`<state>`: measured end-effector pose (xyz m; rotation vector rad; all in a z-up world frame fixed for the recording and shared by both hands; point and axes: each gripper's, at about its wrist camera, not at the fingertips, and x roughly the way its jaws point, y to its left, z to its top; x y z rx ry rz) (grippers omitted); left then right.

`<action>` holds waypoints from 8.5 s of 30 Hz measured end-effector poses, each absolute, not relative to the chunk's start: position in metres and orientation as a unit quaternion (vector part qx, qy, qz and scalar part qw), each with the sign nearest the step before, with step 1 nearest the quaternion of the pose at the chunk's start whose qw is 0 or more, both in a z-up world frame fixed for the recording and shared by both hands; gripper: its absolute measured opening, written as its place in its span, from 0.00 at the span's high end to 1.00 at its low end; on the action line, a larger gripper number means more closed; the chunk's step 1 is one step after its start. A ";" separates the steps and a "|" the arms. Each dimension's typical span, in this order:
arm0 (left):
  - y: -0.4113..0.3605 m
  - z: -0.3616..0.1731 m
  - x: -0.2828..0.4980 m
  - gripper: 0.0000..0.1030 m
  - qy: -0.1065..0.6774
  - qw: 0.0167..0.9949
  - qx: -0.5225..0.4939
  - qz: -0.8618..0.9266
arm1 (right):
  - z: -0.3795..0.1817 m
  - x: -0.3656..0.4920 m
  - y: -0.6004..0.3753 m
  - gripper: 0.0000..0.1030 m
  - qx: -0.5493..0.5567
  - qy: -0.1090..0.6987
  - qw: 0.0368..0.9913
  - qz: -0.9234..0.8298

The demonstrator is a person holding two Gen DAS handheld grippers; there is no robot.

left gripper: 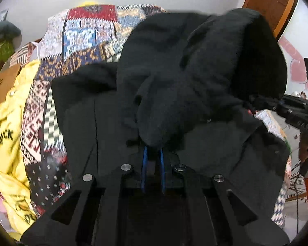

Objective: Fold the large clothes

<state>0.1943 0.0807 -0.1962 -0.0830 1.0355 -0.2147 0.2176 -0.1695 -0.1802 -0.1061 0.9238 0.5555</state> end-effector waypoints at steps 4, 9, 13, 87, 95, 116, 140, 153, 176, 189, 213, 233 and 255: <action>0.079 -0.207 0.184 0.87 0.504 0.857 -0.032 -0.102 | -0.189 0.215 -0.181 0.81 -0.044 0.462 0.849 0.252; 0.093 -0.202 0.169 0.75 0.497 0.863 -0.026 -0.088 | -0.190 0.210 -0.209 0.81 -0.033 0.474 0.846 0.243; 0.104 -0.182 0.161 0.63 0.474 0.879 -0.001 -0.062 | -0.186 0.202 -0.229 0.81 -0.038 0.471 0.853 0.223; 0.037 -0.232 0.177 0.24 0.470 0.878 0.054 -0.070 | -0.141 0.190 -0.186 0.54 -0.048 0.428 0.861 0.271; 0.043 -0.230 0.166 0.24 0.471 0.879 0.028 -0.070 | -0.182 0.205 -0.149 0.50 -0.054 0.460 0.843 0.273; 0.159 -0.190 0.112 0.24 0.479 0.877 -0.027 0.041 | -0.181 0.175 -0.223 0.50 -0.035 0.456 0.867 0.200; 0.185 -0.291 0.049 0.24 0.596 0.775 -0.211 0.000 | -0.266 0.144 -0.341 0.48 0.071 0.578 0.809 0.083; 0.185 -0.291 0.010 0.59 0.589 0.773 -0.229 -0.046 | -0.267 0.138 -0.339 0.65 0.106 0.576 0.803 0.113; 0.235 -0.146 0.101 0.79 0.444 0.845 -0.294 -0.050 | -0.143 0.205 -0.298 0.92 0.041 0.412 0.894 0.173; 0.270 -0.141 0.246 0.79 0.399 0.868 -0.294 0.010 | -0.134 0.333 -0.265 0.94 0.019 0.373 0.918 0.133; 0.243 -0.163 0.329 0.59 0.442 0.885 -0.126 0.077 | -0.165 0.374 -0.260 0.97 -0.023 0.418 0.902 0.109; 0.118 -0.162 0.203 0.27 0.454 0.890 -0.001 -0.030 | -0.158 0.227 -0.245 0.46 -0.020 0.392 0.902 0.177; 0.063 -0.164 0.300 0.27 0.428 0.899 -0.060 -0.065 | -0.202 0.304 -0.259 0.99 0.107 0.420 0.876 0.213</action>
